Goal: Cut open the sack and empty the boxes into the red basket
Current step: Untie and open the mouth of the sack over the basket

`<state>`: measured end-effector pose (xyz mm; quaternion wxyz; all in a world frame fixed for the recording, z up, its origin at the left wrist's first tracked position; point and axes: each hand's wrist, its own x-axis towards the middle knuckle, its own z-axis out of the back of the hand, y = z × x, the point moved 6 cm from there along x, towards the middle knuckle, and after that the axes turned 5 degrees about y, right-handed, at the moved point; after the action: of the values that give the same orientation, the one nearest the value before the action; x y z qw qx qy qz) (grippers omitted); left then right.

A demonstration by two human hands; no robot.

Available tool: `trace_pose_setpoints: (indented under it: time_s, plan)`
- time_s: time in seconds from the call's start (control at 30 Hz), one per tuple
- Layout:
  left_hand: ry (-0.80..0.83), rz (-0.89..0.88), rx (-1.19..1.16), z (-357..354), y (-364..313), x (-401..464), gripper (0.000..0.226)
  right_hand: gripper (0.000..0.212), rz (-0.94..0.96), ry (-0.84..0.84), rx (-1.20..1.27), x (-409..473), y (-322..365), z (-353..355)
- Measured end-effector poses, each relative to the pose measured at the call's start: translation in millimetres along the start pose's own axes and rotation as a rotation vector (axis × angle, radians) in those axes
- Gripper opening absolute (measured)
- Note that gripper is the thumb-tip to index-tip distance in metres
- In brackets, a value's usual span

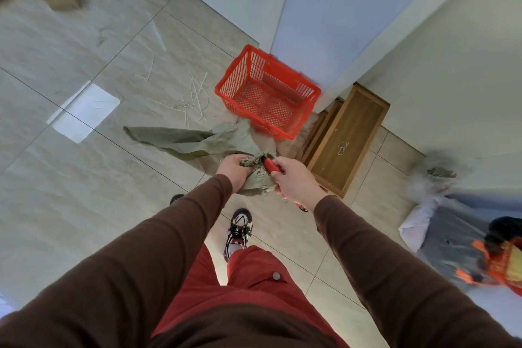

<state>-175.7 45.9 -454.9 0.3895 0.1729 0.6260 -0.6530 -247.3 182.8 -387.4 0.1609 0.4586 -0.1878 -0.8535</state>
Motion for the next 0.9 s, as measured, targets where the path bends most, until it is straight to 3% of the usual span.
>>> trace_pose_setpoints:
  time_s: [0.4, 0.47, 0.57, 0.6, 0.67, 0.77, 0.83, 0.9]
  plan:
    - [-0.086, -0.181, 0.270, 11, -71, 22, 0.021, 0.024, 0.102, -0.371, -0.126, -23, 17, 30]
    - [-0.107, -0.142, 0.260, 17, -76, 28, 0.022, 0.025, 0.105, -0.449, -0.065, -33, 23, 46]
    - [-0.198, -0.002, 0.271, 51, -39, 26, 0.026, 0.022, 0.138, -0.740, 0.080, -40, 28, 123]
    - [-0.196, 0.015, 0.283, 55, -28, 24, 0.028, 0.020, 0.154, -0.722, 0.154, -35, 28, 143]
    - [-0.133, -0.010, 0.224, 45, -25, 22, 0.034, 0.020, 0.174, -0.498, 0.348, -19, 29, 138]
    - [-0.168, -0.038, 0.105, 31, -43, 23, 0.044, 0.021, 0.103, -0.274, 0.326, 1, 33, 77]
    - [-0.101, -0.124, 0.195, 26, -46, 24, 0.054, 0.033, 0.054, -0.275, 0.334, 12, 27, 58]
    - [-0.044, -0.169, 0.274, 27, -45, 17, 0.050, 0.059, -0.003, -0.226, 0.375, 22, 23, 54]
